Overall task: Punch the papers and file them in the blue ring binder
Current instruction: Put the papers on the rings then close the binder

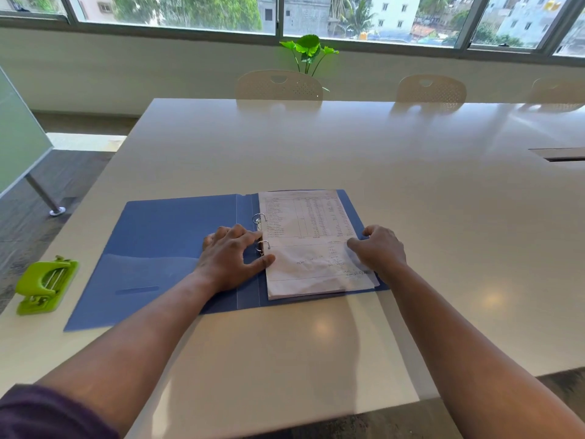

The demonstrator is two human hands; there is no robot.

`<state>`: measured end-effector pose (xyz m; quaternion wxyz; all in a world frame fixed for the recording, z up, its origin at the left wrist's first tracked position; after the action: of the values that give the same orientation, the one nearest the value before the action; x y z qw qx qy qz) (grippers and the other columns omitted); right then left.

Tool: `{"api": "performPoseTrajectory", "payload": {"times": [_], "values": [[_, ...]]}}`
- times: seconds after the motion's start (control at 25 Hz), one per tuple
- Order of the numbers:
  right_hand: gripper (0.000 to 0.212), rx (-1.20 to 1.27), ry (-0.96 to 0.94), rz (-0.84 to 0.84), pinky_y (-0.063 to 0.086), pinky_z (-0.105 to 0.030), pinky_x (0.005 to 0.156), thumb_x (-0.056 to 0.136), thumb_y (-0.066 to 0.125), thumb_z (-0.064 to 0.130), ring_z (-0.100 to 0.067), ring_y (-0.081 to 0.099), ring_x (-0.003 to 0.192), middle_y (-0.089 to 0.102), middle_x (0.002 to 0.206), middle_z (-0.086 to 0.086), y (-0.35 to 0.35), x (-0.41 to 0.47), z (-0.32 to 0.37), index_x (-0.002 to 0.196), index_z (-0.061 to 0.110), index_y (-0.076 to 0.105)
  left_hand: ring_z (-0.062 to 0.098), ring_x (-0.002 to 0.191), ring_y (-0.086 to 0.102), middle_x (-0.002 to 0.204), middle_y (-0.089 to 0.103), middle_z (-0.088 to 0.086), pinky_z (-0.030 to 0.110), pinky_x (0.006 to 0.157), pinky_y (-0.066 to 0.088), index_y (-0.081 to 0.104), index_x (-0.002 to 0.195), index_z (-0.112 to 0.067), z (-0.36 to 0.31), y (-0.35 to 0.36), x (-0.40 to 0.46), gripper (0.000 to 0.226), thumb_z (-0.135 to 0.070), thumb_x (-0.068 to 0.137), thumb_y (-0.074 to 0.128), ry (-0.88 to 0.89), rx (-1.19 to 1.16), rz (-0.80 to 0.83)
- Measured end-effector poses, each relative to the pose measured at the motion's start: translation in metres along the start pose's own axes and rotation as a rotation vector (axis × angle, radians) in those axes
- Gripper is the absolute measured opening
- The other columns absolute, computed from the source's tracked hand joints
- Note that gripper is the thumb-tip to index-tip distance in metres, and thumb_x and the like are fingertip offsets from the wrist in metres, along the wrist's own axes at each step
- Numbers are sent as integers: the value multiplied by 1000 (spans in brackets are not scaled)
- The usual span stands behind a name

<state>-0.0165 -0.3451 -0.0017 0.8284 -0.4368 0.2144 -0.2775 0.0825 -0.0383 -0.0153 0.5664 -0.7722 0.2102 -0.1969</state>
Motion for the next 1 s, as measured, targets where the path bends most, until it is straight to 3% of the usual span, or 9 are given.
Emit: {"api": "performPoseTrajectory", "payload": {"times": [0.08,0.2,0.4,0.64,0.88,1.0], "values": [[48,34,10,1,48,-43,97,83,62,43,-33,56,117,61,132,-7,0,1,1,125,20,62,23,133,40,133,52,-9,52,111,27,46,149,-37,-2,0,0,95,-93,75,25,-7,-1,1],[53,76,44,7,48,-42,92,82,62,47,-33,56,118,61,132,-6,0,-1,1,128,20,61,23,134,40,135,52,-9,52,112,27,45,150,-37,-1,0,-1,91,-91,79,24,-17,-13,-3],[36,74,78,16,43,-38,79,79,58,52,-33,53,109,60,119,-4,3,-2,2,101,23,65,22,139,35,140,47,-10,51,116,22,38,154,-38,-3,2,0,82,-81,86,19,-21,4,28],[28,77,69,-9,47,-44,96,83,61,48,-33,53,115,55,131,-6,7,-5,8,102,28,61,24,141,32,145,45,-10,51,116,21,36,155,-40,1,3,7,66,-71,97,31,-29,18,30],[47,14,11,-37,39,-45,103,90,59,43,-37,47,129,47,147,-9,7,-9,19,131,22,61,23,140,32,143,46,-10,50,115,20,36,155,-40,4,1,17,66,-71,97,33,-42,14,24],[60,-95,-186,-99,29,-51,112,93,57,46,-33,31,146,26,165,-8,14,-26,32,147,20,48,23,138,33,142,46,-11,50,114,21,37,155,-39,6,1,20,66,-71,97,33,-37,13,22]]}}
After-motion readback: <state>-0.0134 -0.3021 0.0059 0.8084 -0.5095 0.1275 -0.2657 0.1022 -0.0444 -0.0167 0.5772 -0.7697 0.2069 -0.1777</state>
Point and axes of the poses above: each hand's wrist, its own x-axis towards the middle knuckle, its own y-axis out of the palm, z = x × y, the point moved 2 cm from there along x, towards the middle knuckle
